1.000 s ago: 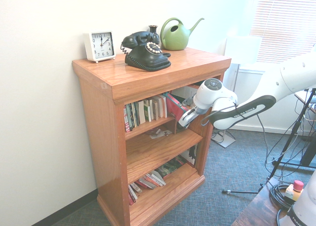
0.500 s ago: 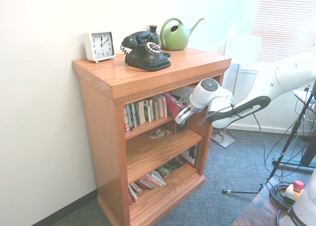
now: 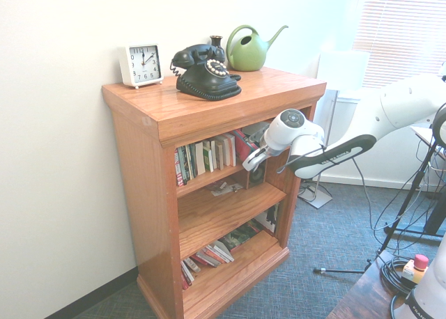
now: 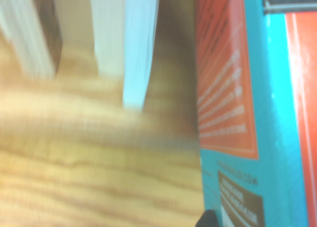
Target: Organize the shelf
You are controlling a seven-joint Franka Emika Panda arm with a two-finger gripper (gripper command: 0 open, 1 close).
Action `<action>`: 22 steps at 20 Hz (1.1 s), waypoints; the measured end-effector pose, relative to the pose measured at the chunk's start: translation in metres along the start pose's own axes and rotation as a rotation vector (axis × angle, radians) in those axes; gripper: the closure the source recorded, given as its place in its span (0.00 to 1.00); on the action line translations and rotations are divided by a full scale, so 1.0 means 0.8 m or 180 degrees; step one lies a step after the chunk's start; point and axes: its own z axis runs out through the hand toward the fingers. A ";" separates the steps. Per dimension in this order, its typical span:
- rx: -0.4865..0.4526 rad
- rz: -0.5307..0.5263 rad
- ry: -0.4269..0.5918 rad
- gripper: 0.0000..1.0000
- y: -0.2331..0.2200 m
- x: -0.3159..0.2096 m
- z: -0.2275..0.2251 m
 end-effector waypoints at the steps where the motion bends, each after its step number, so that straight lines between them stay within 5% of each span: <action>1: 0.0009 0.0000 0.0007 1.00 -0.003 0.003 0.001; 2: 0.0015 0.0005 0.0010 1.00 -0.007 0.006 0.002; 3: 0.0014 0.0004 0.0006 0.00 -0.010 0.008 0.004; 22: -0.0054 -0.0087 -0.0050 0.00 -0.011 -0.008 0.016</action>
